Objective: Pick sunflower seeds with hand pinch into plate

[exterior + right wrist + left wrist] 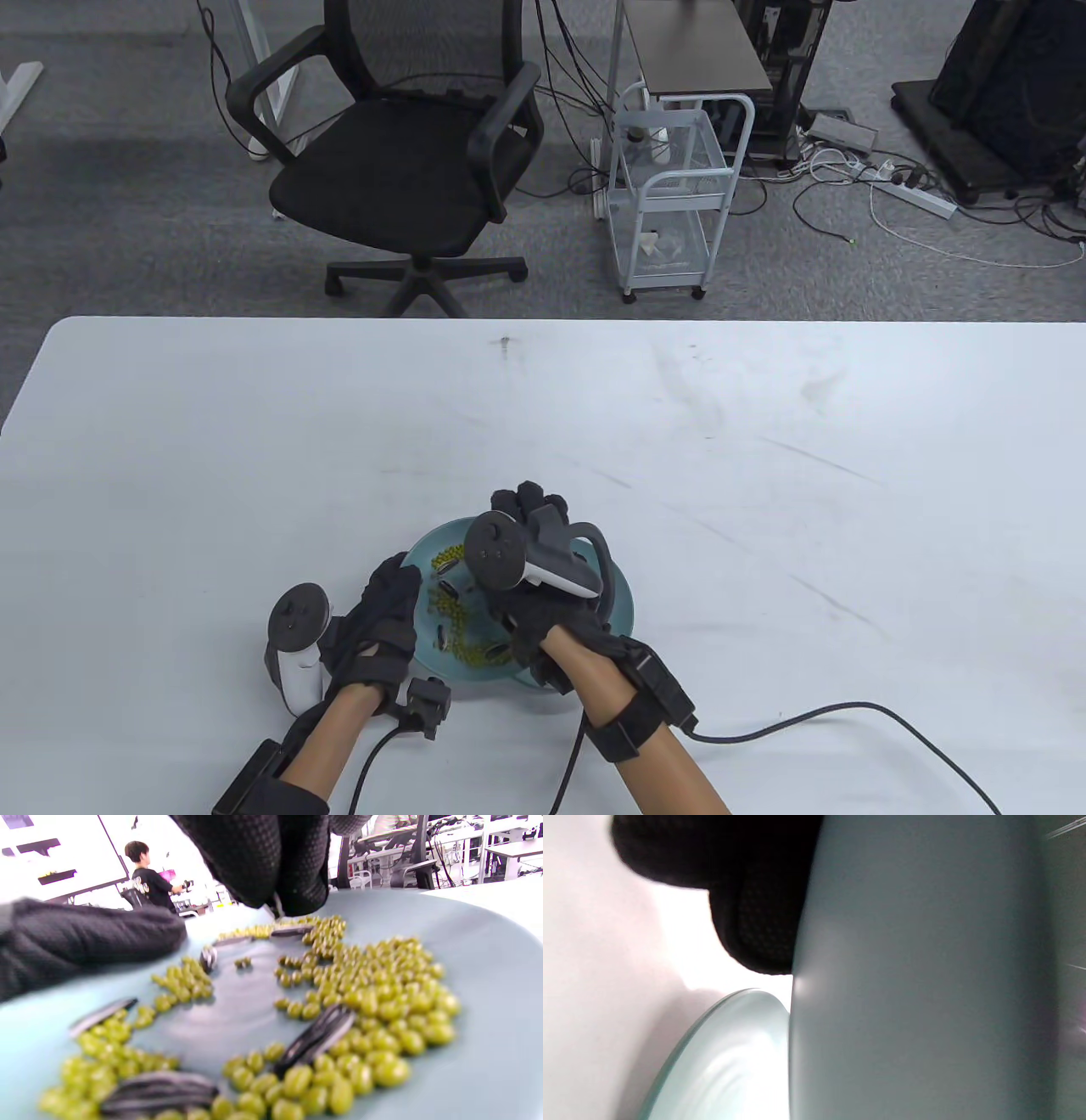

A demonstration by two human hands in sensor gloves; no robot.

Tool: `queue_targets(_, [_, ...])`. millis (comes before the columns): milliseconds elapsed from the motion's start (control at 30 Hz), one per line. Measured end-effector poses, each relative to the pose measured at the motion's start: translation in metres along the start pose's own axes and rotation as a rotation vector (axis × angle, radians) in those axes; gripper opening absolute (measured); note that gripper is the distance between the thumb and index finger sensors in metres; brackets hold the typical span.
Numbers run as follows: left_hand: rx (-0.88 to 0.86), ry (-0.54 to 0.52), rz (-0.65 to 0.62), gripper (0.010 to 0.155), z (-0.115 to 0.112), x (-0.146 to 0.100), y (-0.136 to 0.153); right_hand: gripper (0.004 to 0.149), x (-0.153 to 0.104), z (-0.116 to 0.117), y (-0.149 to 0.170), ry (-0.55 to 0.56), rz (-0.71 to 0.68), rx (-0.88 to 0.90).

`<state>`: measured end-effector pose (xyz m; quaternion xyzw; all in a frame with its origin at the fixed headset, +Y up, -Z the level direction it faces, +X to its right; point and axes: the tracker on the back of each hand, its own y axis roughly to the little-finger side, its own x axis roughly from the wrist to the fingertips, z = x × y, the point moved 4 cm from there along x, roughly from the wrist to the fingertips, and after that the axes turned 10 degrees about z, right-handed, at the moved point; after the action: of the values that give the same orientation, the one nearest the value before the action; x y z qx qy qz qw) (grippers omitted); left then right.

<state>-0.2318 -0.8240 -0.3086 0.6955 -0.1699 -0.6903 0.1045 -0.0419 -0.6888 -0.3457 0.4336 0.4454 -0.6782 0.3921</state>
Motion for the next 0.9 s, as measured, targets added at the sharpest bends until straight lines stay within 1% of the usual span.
queue_targets(167, [-0.007,-0.002,0.006,0.047,0.002,0.001,0.0,0.033,-0.018,-0.021,0.02,0.044,0.029,0.027])
queue_targets(300, [-0.015,-0.004,0.014,0.047,0.004,0.001,0.001,0.033,-0.032,-0.019,0.049,0.05,0.075,0.01])
queue_targets(400, [-0.01,-0.008,0.011,0.047,0.004,0.001,0.0,0.033,-0.037,-0.006,0.077,0.024,0.12,0.016])
queue_targets(467, [-0.009,-0.009,0.009,0.047,0.005,0.001,0.0,0.033,-0.038,0.007,0.093,0.006,0.144,0.016])
queue_targets(567, [-0.014,-0.008,0.01,0.047,0.005,0.002,0.0,0.033,-0.032,0.03,0.114,-0.032,0.168,0.013])
queue_targets(700, [-0.014,-0.009,0.011,0.047,0.006,0.001,0.0,0.033,-0.026,0.048,0.124,-0.066,0.193,-0.022])
queue_targets(900, [-0.02,-0.005,0.01,0.047,0.006,0.001,-0.001,0.033,-0.023,0.055,0.126,-0.063,0.202,-0.02])
